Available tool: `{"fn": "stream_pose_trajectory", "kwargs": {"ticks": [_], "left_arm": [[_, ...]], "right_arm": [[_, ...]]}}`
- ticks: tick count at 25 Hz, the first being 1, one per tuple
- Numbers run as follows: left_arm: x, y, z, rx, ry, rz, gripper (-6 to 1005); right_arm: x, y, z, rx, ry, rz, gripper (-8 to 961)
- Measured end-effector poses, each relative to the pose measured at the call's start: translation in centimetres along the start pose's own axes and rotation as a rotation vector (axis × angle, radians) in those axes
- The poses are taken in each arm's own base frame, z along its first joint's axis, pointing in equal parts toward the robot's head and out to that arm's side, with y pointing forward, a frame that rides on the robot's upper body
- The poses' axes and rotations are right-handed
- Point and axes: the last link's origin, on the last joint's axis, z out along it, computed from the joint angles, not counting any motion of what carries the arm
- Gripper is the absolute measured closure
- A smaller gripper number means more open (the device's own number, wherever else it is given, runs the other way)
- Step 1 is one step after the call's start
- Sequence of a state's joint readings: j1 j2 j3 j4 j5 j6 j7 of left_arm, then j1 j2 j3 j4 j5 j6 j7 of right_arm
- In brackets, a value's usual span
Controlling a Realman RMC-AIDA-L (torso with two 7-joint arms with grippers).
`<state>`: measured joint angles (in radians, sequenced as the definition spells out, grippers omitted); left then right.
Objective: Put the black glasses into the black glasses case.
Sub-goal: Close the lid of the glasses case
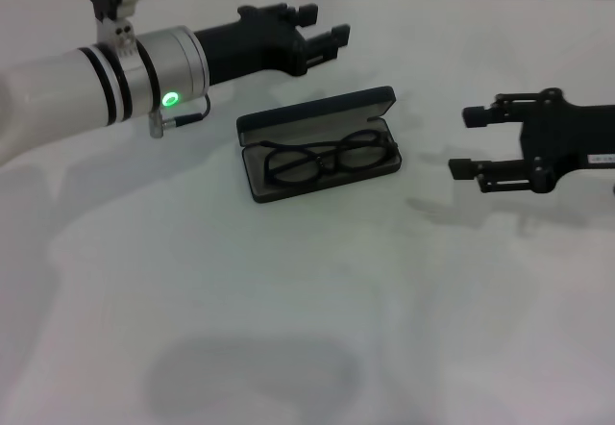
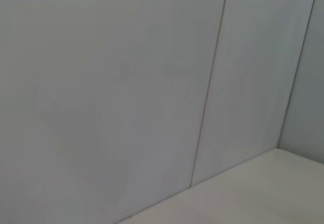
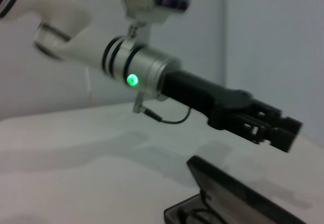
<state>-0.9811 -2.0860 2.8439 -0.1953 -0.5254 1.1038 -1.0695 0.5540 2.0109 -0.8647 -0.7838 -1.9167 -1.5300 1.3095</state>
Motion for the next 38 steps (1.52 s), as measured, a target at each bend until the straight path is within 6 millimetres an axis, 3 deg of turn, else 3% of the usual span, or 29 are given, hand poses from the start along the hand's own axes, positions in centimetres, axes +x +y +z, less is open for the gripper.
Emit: {"fn": "stream_pose_trajectory", "kwargs": {"ticks": [4,10,16,23,30,38], "left_arm": [[-1.1,0.4,0.0,-0.017,-0.063,0.02,319],[-1.9,0.1,-0.5,-0.001,-0.084,-0.002,315],[-2.5,-0.5,-0.4,0.048,-0.128,0.008,312],[-3.0,0.7,0.3,-0.001,-0.149,0.046,308],[-4.5,3.1,0.4,-0.083,-0.119,0.183,304],[-5.5,3.4,-0.1,-0.083,-0.121,0.179,299]], "right_arm": [[-0.6,-0.4,0.4,-0.001,0.025,-0.013,260],[-1.0,-0.9,-2.3,0.103,0.023,-0.035,262],[-1.1,-0.6,-3.1,0.131,0.0,-0.043,252],[-0.4,-0.4,-3.5,0.141,0.006,-0.033,237],[0.1,-0.3,-4.2,0.158,0.013,-0.022,222],[0.3,-0.2,-4.3,0.16,0.018,-0.02,206]]}}
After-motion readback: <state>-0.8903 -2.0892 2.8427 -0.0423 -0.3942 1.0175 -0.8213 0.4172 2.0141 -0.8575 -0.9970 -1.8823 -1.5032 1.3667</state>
